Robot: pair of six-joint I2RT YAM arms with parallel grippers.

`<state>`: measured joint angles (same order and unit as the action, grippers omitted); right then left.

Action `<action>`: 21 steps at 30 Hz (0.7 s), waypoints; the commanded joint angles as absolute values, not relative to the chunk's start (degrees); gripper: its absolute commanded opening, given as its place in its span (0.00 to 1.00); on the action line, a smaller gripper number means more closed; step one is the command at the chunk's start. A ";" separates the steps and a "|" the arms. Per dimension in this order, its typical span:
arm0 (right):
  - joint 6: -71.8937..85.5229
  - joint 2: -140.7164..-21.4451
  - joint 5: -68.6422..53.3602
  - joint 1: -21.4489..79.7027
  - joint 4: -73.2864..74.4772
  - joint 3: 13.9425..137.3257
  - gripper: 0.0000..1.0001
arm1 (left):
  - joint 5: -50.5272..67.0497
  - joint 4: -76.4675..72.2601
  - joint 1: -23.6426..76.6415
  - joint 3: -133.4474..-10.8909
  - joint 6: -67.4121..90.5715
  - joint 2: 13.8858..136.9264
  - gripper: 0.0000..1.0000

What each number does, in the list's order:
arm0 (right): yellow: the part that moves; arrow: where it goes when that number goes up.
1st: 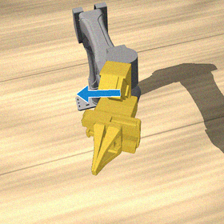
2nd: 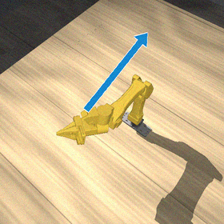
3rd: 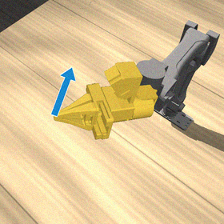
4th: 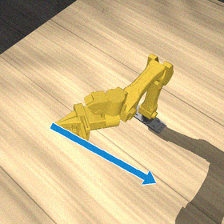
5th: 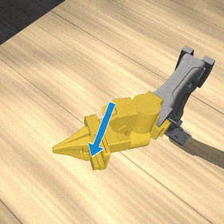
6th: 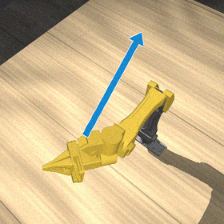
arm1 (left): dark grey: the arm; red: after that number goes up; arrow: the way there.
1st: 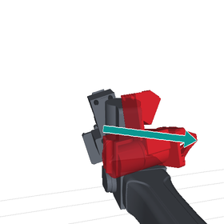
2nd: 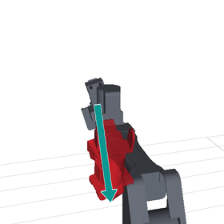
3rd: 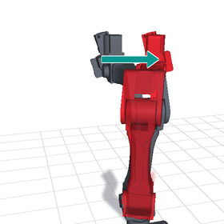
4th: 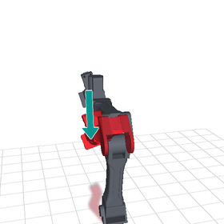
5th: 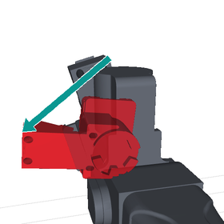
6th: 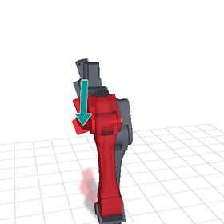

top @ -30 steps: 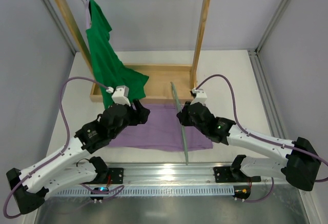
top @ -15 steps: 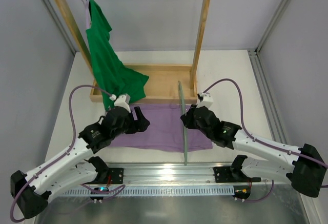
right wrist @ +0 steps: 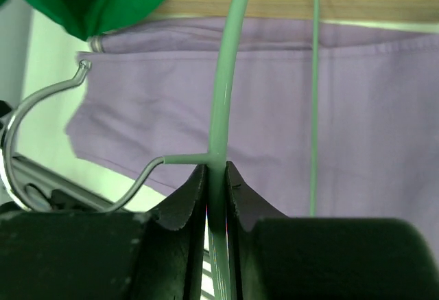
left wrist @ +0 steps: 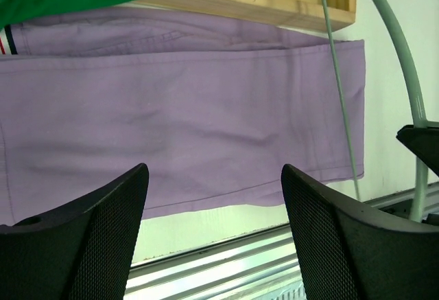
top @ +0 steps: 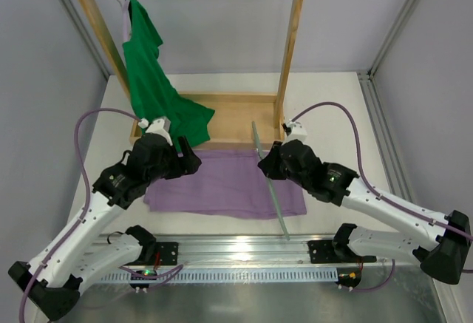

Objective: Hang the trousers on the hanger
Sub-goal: Pass the hanger from the right arm to the left

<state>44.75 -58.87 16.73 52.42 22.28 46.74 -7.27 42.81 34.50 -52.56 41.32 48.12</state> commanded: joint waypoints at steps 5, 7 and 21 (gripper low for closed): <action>45.96 -56.34 13.19 52.47 24.53 52.22 0.04 | -6.15 47.21 33.84 -50.29 42.18 47.73 0.79; 48.06 -54.24 12.05 52.56 20.07 46.97 0.04 | -5.80 42.40 33.84 -44.05 43.15 45.98 0.79; 57.66 -41.23 12.84 52.47 10.20 30.33 0.04 | -2.63 36.83 24.70 -33.23 61.51 44.92 0.82</action>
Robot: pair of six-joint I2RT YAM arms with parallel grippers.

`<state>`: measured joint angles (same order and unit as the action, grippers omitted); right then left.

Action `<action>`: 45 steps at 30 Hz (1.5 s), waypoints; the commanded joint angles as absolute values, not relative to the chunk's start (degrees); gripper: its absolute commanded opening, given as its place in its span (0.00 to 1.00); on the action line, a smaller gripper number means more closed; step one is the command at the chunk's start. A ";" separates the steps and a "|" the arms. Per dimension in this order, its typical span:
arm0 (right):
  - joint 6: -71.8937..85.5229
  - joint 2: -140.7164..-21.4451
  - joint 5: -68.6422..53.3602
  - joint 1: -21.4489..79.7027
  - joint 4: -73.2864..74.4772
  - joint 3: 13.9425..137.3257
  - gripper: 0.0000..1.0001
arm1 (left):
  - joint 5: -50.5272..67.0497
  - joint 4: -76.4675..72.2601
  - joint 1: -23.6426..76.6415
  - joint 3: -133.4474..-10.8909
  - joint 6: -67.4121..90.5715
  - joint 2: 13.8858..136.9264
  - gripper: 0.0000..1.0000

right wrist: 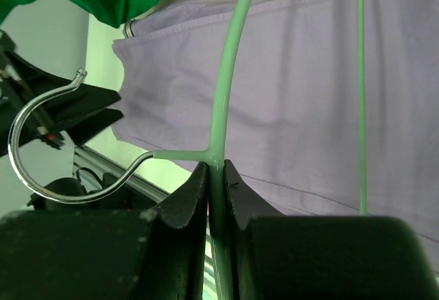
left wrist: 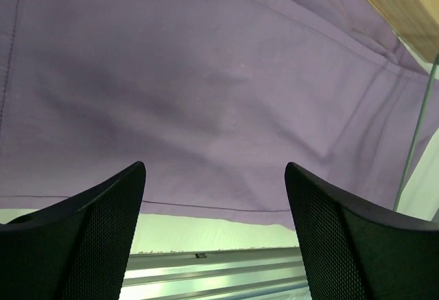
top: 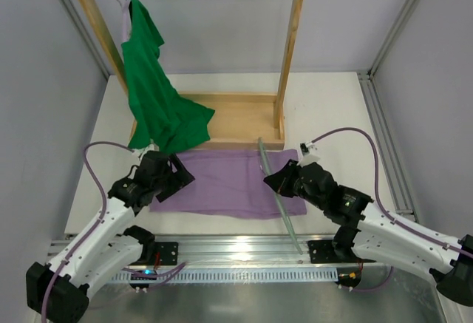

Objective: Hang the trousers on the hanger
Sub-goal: Pass the hanger from the right arm to the left

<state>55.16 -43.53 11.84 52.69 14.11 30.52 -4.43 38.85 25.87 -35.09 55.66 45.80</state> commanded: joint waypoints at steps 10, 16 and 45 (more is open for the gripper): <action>61.43 -45.43 6.51 52.56 -3.06 30.23 0.04 | -19.50 48.87 23.82 -28.22 75.67 33.32 0.90; 64.85 -50.01 4.49 52.73 -11.33 29.88 0.04 | -19.60 49.04 23.64 -26.02 78.22 33.66 0.94; 71.46 -63.71 21.97 66.88 -23.02 28.39 0.04 | 23.47 4.21 27.16 -23.38 60.74 29.80 0.81</action>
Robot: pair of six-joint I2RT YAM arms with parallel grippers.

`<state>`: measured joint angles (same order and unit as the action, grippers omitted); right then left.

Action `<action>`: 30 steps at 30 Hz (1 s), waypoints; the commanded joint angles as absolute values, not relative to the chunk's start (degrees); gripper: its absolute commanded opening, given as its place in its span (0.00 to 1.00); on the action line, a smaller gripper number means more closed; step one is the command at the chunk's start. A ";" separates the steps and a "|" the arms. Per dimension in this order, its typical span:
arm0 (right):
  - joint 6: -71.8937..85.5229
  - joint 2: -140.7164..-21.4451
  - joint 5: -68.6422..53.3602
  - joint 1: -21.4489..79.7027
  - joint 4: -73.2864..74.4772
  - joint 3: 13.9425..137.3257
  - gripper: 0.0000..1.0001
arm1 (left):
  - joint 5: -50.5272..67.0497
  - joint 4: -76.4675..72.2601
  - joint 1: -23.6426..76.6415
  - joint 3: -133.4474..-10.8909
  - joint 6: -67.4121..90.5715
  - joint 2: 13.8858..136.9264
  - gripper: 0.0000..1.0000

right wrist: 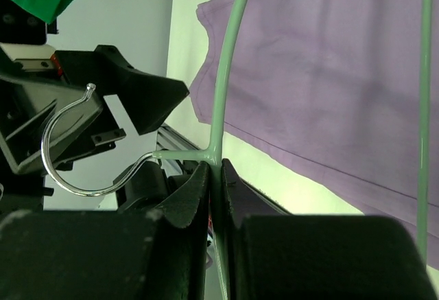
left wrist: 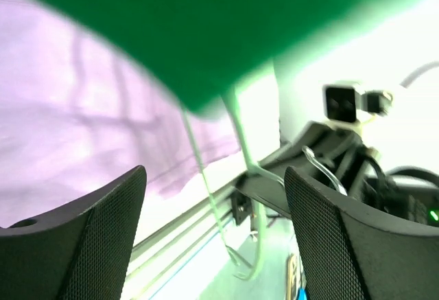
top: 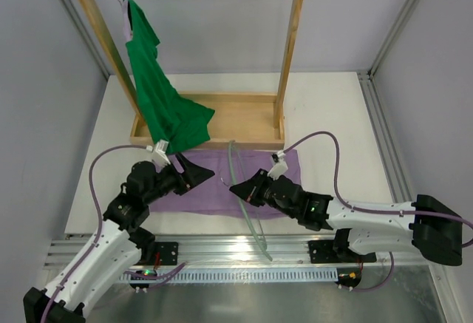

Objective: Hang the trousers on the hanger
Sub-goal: Pass the hanger from the right arm to the left

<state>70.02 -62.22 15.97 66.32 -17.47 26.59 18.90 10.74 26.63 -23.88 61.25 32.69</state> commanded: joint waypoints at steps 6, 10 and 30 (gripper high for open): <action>70.58 -66.18 24.08 67.41 -22.06 32.43 0.04 | 21.01 13.18 27.25 -22.24 57.66 20.94 0.81; 71.28 -67.24 25.74 68.02 -21.45 33.84 0.04 | 21.36 13.53 27.25 -20.57 58.01 16.35 0.83; 73.39 -74.53 34.98 70.93 -12.66 42.27 0.04 | 21.89 9.31 27.42 -18.54 54.50 14.68 0.87</action>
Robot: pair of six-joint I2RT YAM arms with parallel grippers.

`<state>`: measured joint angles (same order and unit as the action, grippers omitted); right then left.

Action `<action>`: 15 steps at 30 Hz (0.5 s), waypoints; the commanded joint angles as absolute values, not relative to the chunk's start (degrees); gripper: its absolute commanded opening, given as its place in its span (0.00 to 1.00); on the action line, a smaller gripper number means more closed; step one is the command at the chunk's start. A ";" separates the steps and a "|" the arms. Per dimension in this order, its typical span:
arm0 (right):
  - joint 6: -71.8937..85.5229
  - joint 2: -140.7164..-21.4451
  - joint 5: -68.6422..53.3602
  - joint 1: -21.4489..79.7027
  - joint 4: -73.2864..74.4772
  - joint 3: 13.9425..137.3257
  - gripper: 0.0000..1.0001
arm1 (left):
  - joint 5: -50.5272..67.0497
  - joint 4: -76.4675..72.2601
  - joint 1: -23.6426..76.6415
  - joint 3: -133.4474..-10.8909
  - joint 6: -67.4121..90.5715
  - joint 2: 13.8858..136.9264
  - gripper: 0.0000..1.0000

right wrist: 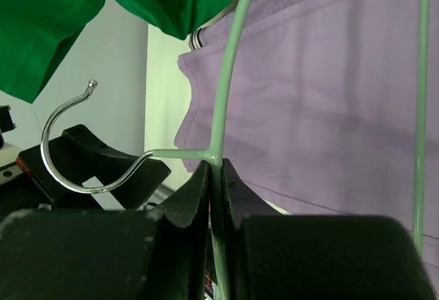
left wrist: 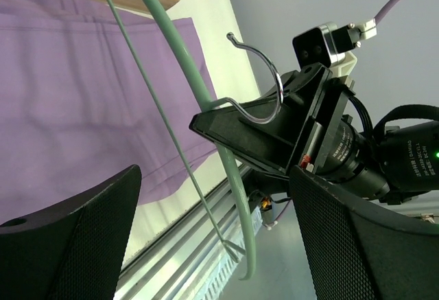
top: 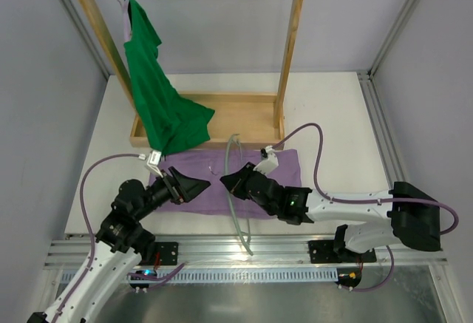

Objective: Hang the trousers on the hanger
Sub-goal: Pass the hanger from the right arm to the left

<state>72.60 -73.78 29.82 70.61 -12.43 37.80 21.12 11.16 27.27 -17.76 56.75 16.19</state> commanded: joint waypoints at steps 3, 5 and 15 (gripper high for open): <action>73.48 -75.93 34.98 71.02 -12.13 43.68 0.04 | 21.71 9.14 27.42 -18.81 53.70 15.90 0.89; 73.65 -76.90 34.89 71.01 -11.95 44.47 0.04 | 22.06 8.18 27.42 -18.90 53.70 16.87 0.89; 73.83 -80.42 34.28 71.10 -7.30 48.08 0.04 | 19.42 5.10 27.51 -22.15 52.56 24.60 0.88</action>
<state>73.23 -80.09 30.81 70.67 -7.03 45.39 20.32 9.47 27.33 -19.62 53.93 23.29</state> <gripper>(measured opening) 0.101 0.886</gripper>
